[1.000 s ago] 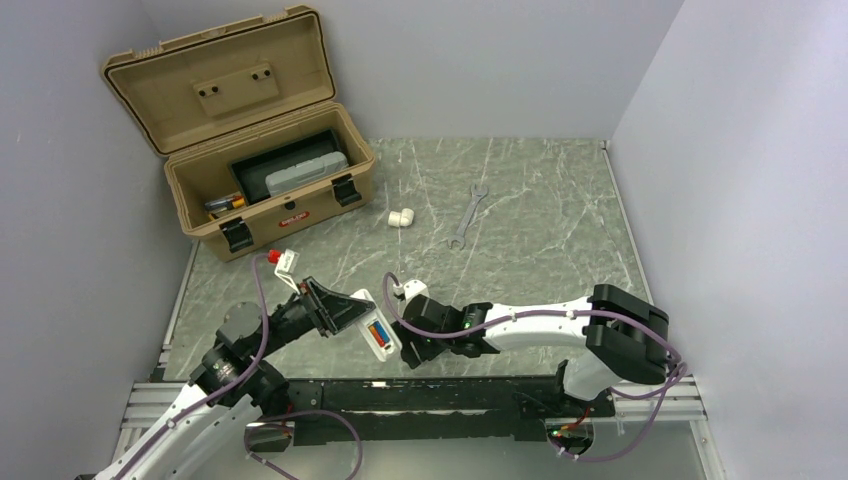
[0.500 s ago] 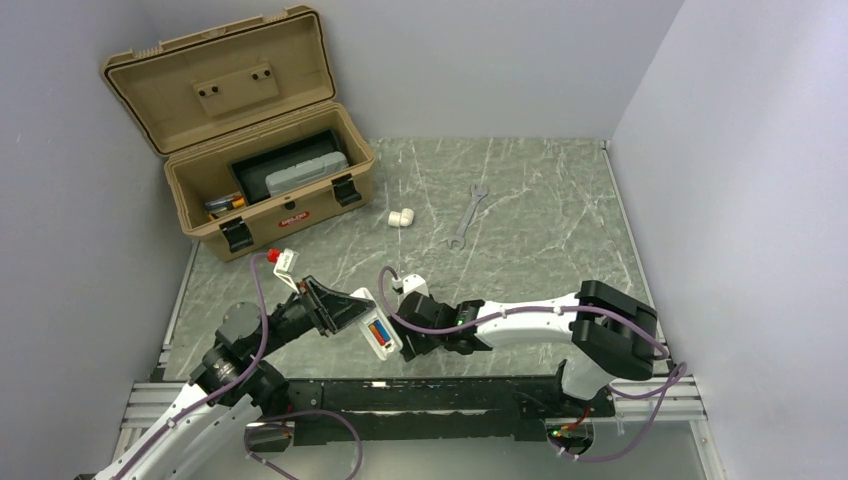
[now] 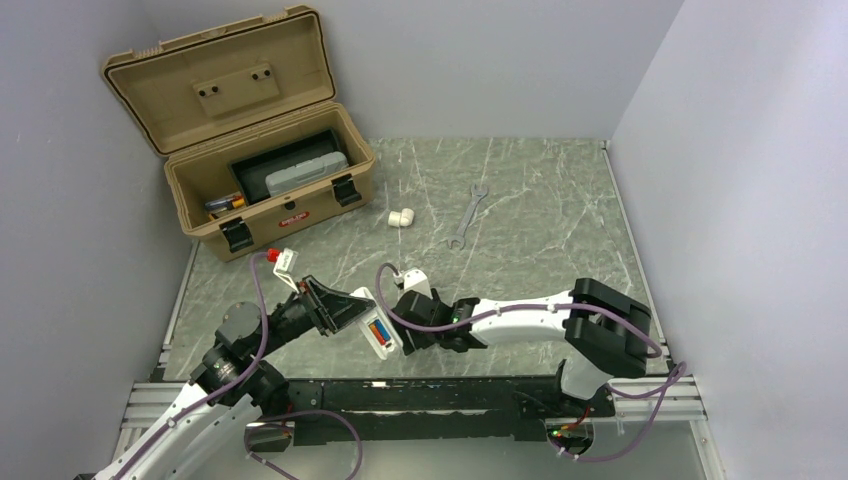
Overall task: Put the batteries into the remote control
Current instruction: Adjust the battery cover at the center of the board.
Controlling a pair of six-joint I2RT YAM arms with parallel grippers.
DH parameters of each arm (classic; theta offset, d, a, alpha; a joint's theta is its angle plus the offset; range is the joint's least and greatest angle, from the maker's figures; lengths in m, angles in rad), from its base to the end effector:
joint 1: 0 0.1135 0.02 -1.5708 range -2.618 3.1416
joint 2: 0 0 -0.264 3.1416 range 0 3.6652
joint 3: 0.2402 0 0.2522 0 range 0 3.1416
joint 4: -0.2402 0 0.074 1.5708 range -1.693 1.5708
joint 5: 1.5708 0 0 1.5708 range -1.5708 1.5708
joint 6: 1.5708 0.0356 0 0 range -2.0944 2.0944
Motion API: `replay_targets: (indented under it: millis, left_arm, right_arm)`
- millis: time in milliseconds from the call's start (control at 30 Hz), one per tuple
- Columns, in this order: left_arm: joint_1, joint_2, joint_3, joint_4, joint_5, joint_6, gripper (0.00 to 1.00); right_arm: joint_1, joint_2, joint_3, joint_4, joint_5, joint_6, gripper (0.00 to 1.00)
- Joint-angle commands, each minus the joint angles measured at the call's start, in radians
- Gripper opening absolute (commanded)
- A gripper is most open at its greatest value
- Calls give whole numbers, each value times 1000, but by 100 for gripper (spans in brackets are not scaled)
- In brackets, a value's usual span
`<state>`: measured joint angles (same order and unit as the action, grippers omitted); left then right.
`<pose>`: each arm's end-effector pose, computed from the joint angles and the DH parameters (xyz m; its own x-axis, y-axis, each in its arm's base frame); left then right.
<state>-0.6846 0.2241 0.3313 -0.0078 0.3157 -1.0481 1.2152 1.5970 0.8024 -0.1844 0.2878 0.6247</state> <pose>0.0759 -0.0763 0.2687 -0.6898 -0.5001 -0.5235 0.4862 0.2157 -0.8468 0.1145 0.2793 0.1549 -0.7278 -0.3490 -0.5903 -0.5154 0.8462 0.1352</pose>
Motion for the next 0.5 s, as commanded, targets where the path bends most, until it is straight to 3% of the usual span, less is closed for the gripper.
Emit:
replay_targets:
  millis: [0, 300, 467]
  left_arm:
    - [-3, -13, 36, 34, -3, 8, 0]
    - [-4, -37, 53, 10, -12, 16, 0]
    - [-4, -46, 44, -16, -13, 13, 0]
  right_arm:
    - [-8, 33, 32, -82, 30, -14, 71]
    - [-8, -40, 86, 15, -33, -95, 71]
    - [-11, -78, 106, -74, 51, -139, 72]
